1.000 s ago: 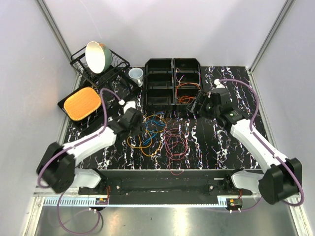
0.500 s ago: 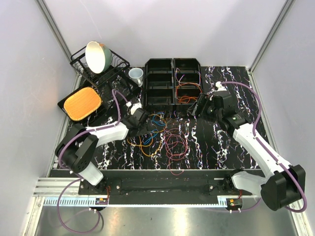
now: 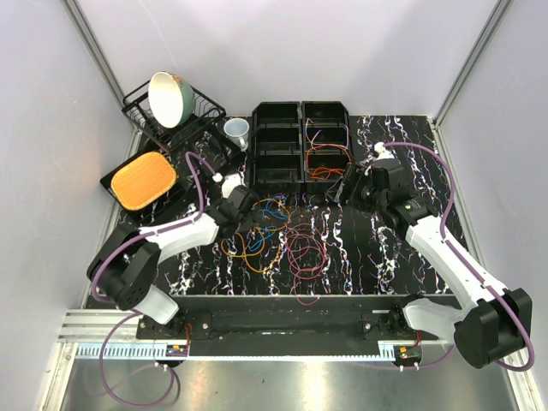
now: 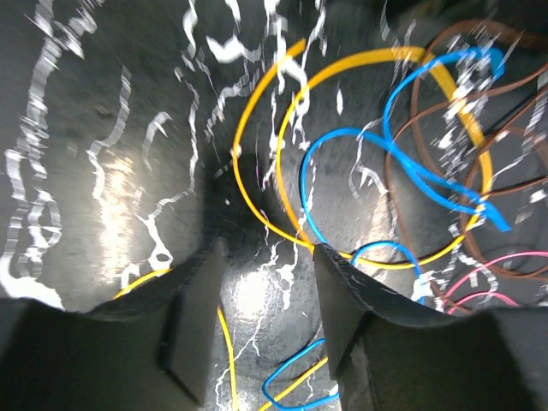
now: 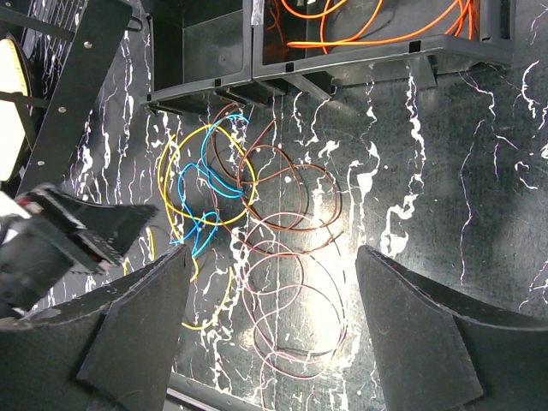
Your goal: Untangle the cables
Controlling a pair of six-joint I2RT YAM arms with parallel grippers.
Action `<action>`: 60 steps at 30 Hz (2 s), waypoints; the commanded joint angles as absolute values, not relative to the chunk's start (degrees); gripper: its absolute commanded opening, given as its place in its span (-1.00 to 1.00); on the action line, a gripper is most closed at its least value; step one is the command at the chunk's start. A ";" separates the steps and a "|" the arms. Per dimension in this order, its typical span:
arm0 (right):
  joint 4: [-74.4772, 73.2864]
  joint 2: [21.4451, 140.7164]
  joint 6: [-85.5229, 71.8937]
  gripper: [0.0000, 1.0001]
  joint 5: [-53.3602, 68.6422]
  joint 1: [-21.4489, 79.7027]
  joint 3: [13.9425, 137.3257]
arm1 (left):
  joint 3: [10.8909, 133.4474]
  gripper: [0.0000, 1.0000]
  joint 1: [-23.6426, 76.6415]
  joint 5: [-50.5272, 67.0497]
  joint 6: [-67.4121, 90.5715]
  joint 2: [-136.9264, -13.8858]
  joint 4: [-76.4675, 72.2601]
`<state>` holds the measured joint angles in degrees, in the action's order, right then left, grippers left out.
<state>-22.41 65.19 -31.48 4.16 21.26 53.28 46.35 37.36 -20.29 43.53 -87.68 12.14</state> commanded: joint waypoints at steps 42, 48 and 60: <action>-21.36 67.33 -28.39 0.64 8.00 21.27 62.93 | 78.55 -1.00 43.23 -21.10 18.82 -64.00 23.20; -21.62 64.16 -28.56 0.65 7.65 21.27 64.34 | 71.76 -1.00 43.42 -19.33 16.52 -56.08 21.80; -13.28 58.01 -27.95 0.68 28.71 21.27 62.67 | 56.16 -1.00 43.42 -4.41 22.50 -54.22 14.33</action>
<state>-19.68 60.73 -28.84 17.47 21.26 62.24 54.04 43.38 -11.14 21.39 -56.03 20.45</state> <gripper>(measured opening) 0.837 0.005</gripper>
